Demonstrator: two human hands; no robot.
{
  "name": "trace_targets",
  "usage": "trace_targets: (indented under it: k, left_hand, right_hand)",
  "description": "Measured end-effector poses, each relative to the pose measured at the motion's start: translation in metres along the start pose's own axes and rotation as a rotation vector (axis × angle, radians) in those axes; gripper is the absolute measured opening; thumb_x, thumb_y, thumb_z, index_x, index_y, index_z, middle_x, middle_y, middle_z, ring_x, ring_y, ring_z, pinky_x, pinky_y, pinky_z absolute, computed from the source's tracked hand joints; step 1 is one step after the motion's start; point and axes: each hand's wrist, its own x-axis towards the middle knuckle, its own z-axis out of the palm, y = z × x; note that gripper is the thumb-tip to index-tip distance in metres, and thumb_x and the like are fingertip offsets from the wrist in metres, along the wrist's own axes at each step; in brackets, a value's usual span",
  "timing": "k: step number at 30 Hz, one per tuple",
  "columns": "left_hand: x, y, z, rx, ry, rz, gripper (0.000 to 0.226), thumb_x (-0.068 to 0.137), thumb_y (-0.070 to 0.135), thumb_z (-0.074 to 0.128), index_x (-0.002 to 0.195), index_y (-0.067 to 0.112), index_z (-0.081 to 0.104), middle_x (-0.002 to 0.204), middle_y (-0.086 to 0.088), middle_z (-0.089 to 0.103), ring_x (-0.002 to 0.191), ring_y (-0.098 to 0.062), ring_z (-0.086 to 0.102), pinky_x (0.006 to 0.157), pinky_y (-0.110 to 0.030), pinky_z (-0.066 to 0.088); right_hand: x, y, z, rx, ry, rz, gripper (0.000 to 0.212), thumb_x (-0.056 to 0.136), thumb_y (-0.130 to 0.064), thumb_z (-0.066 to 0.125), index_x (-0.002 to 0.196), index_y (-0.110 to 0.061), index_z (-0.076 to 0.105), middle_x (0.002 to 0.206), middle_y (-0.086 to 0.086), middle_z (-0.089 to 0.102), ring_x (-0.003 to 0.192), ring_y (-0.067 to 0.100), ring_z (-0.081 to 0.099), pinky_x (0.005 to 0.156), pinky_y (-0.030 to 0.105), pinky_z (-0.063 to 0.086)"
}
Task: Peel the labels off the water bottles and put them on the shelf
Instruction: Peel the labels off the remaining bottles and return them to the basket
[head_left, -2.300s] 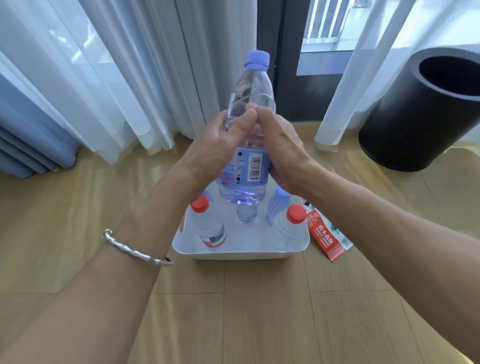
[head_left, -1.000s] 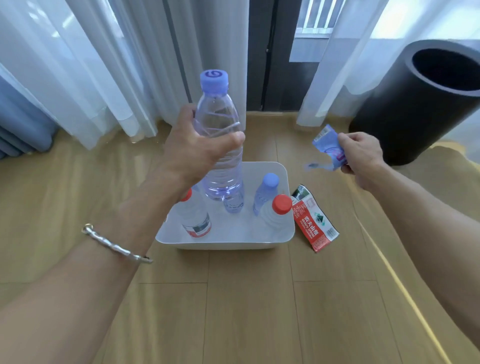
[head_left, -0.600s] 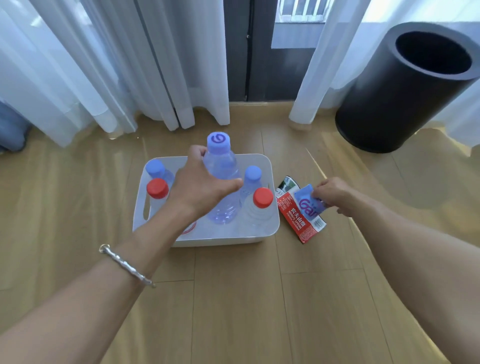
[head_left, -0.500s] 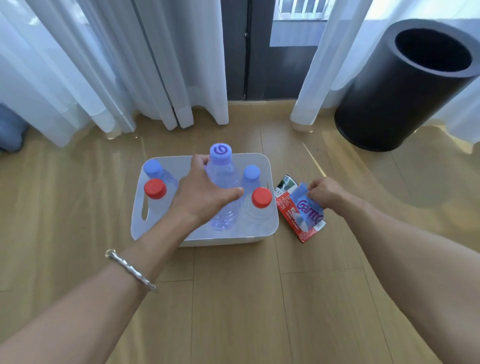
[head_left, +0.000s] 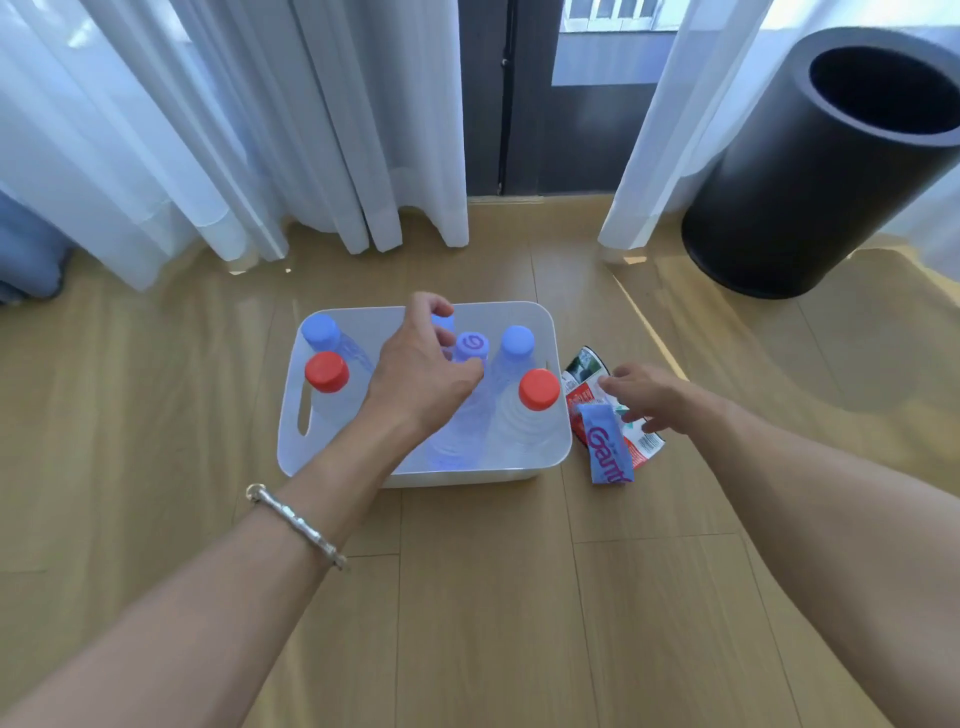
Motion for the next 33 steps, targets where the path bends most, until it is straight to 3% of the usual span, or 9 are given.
trace_targets:
  k: [2,5,12,18,22,26,28,30,33]
  left_hand:
    - [-0.001,-0.003,0.001,0.098,-0.040,0.030,0.049,0.083,0.013,0.057,0.128,0.026,0.044,0.104,-0.003,0.057,0.097,-0.020,0.057,0.075,-0.029,0.044]
    - [-0.006,-0.015,0.005,0.259,-0.174,0.047,0.063,0.085,0.021,0.060,0.142,0.036,0.038,0.123,-0.006,0.049,0.108,-0.021,0.053,0.088,-0.025,0.040]
    - [-0.014,-0.025,0.003,0.436,-0.141,-0.041,0.037,0.089,0.034,0.056,0.124,0.024,0.047,0.117,-0.009,0.046,0.104,-0.032,0.056,0.084,-0.031,0.041]
    - [-0.016,-0.016,0.002,0.557,-0.159,-0.038,0.028,0.091,0.030,0.052,0.112,0.013,0.046,0.114,-0.012,0.048,0.105,-0.035,0.054,0.077,-0.033,0.039]
    - [-0.011,0.004,-0.012,0.632,-0.192,0.048,0.042,0.092,0.027,0.049,0.132,0.016,0.042,0.122,-0.012,0.053,0.113,-0.032,0.054,0.079,-0.035,0.042]
    - [0.010,0.032,-0.069,0.561,0.067,0.175,0.037,0.089,0.028,0.055,0.126,0.028,0.056,0.123,-0.001,0.062,0.113,-0.024,0.057,0.089,-0.032,0.045]
    - [0.019,0.029,-0.098,0.673,0.067,0.041,0.045,0.085,0.036,0.060,0.129,0.029,0.053,0.130,0.000,0.058,0.120,-0.023,0.052,0.092,-0.033,0.042]
    - [0.016,0.013,-0.110,0.730,-0.136,-0.176,0.059,0.081,0.043,0.067,0.134,0.026,0.048,0.133,0.000,0.054,0.120,-0.024,0.051,0.088,-0.032,0.040]
    - [0.004,-0.020,-0.103,0.526,-0.345,-0.297,0.040,0.082,0.034,0.069,0.118,0.026,0.055,0.106,-0.001,0.059,0.085,-0.020,0.057,0.069,-0.026,0.041]
  right_hand:
    - [-0.001,-0.003,-0.002,-0.010,0.004,-0.008,0.041,0.101,-0.035,0.041,0.132,-0.009,0.046,0.117,0.010,0.051,0.103,0.029,0.058,0.078,0.035,0.044]
    - [-0.007,-0.007,-0.004,-0.005,-0.011,-0.022,0.039,0.100,-0.035,0.043,0.128,-0.009,0.050,0.112,0.009,0.052,0.095,0.026,0.056,0.077,0.034,0.044]
    - [-0.029,-0.055,0.004,0.067,0.217,-0.443,0.025,0.096,-0.016,0.049,0.111,-0.006,0.066,0.103,0.016,0.066,0.084,0.020,0.057,0.064,0.028,0.044]
    - [-0.028,-0.083,0.016,-0.026,0.235,-0.483,0.029,0.093,-0.012,0.044,0.111,-0.014,0.067,0.098,0.000,0.060,0.091,0.016,0.054,0.075,0.024,0.038]
    - [-0.028,-0.083,0.013,-0.014,0.236,-0.479,0.031,0.093,-0.013,0.042,0.112,-0.016,0.066,0.103,0.001,0.062,0.099,0.019,0.060,0.070,0.024,0.041]
    - [-0.030,-0.079,0.006,0.014,0.265,-0.476,0.031,0.094,-0.015,0.042,0.112,-0.016,0.067,0.104,0.001,0.063,0.101,0.020,0.061,0.073,0.025,0.042]
    - [-0.030,-0.078,0.004,0.038,0.265,-0.494,0.029,0.095,-0.018,0.043,0.112,-0.016,0.067,0.108,0.003,0.065,0.101,0.021,0.061,0.079,0.027,0.044]
    - [-0.032,-0.080,0.003,0.050,0.273,-0.509,0.028,0.095,-0.019,0.044,0.110,-0.015,0.067,0.109,0.004,0.066,0.100,0.020,0.061,0.080,0.028,0.045]
    - [-0.038,-0.087,0.002,0.070,0.319,-0.543,0.029,0.096,-0.019,0.045,0.113,-0.014,0.067,0.115,0.001,0.065,0.102,0.016,0.058,0.084,0.026,0.042]
